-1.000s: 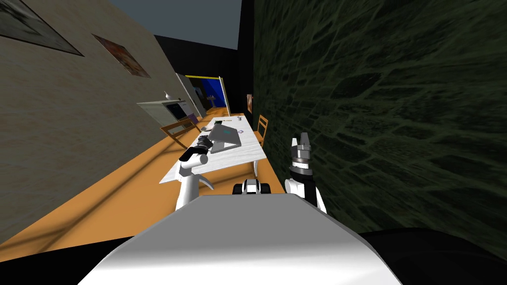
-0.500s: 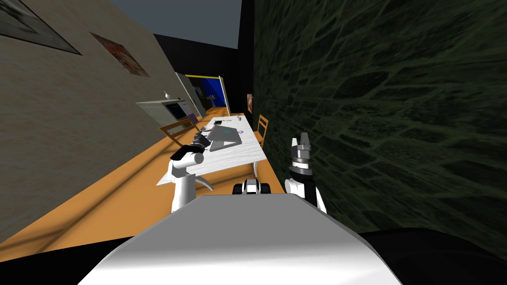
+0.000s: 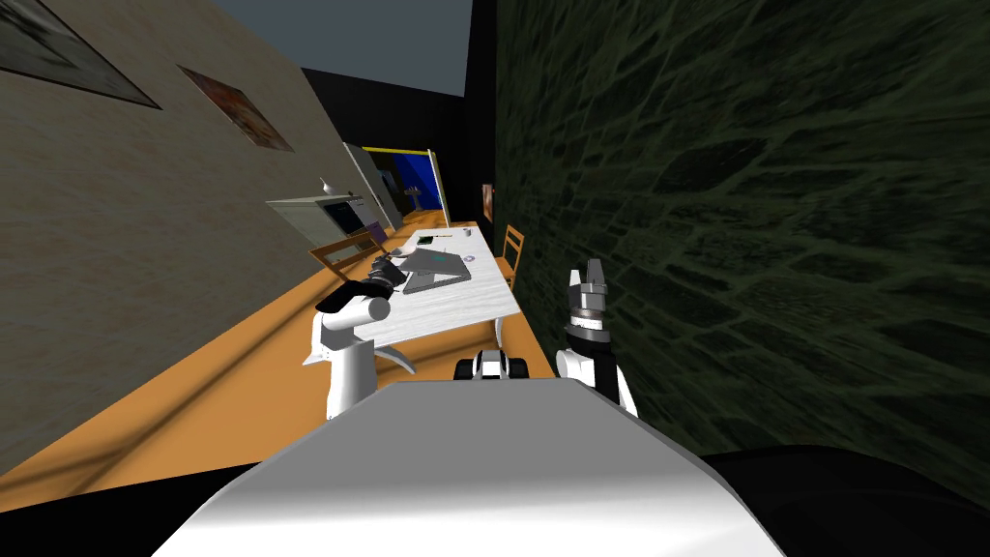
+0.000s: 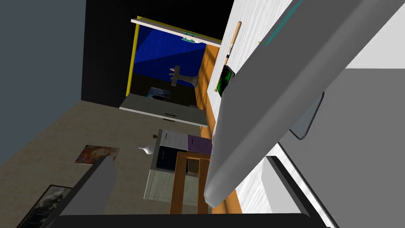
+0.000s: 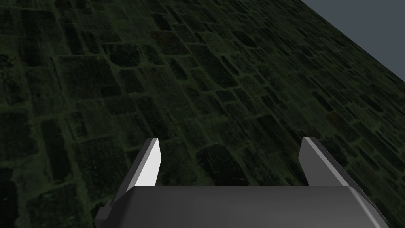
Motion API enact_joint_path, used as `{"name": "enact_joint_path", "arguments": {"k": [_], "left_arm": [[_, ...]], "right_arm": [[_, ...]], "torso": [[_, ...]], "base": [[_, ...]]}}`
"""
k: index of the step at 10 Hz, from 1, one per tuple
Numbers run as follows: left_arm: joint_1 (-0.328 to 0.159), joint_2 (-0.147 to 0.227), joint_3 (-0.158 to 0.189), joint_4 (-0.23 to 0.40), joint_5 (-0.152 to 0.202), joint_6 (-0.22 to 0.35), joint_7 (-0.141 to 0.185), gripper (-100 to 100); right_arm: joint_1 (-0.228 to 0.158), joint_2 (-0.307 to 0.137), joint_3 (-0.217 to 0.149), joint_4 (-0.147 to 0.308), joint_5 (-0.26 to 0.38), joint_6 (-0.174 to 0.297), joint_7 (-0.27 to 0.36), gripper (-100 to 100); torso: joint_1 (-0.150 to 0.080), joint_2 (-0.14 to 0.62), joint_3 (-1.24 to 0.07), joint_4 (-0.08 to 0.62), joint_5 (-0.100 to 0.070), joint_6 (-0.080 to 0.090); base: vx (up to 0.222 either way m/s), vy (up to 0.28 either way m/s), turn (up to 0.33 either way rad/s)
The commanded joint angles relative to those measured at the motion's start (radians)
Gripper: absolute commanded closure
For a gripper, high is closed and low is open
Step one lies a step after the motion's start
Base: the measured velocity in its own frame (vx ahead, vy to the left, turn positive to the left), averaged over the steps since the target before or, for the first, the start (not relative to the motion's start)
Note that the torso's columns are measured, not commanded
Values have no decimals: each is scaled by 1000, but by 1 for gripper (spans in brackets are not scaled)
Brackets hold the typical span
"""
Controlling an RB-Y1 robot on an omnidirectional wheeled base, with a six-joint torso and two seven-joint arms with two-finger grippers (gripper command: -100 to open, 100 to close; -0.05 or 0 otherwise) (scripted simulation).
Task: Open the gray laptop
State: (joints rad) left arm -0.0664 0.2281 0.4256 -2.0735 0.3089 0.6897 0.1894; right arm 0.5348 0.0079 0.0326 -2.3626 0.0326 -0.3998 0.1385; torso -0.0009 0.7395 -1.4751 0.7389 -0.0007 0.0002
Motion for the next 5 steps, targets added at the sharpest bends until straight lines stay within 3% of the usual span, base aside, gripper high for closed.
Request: {"name": "enact_joint_path", "arguments": {"k": [1, 5], "left_arm": [[0, 0, 0, 0, 0, 0, 0, 0], [0, 0, 0, 0, 0, 0, 0, 0]], "right_arm": [[0, 0, 0, 0, 0, 0, 0, 0], [0, 0, 0, 0, 0, 0, 0, 0]], "torso": [[1, 0, 0, 0, 0, 0], [1, -2, -1, -1, 1, 0]], "base": [[0, 0, 0], [0, 0, 0]]}}
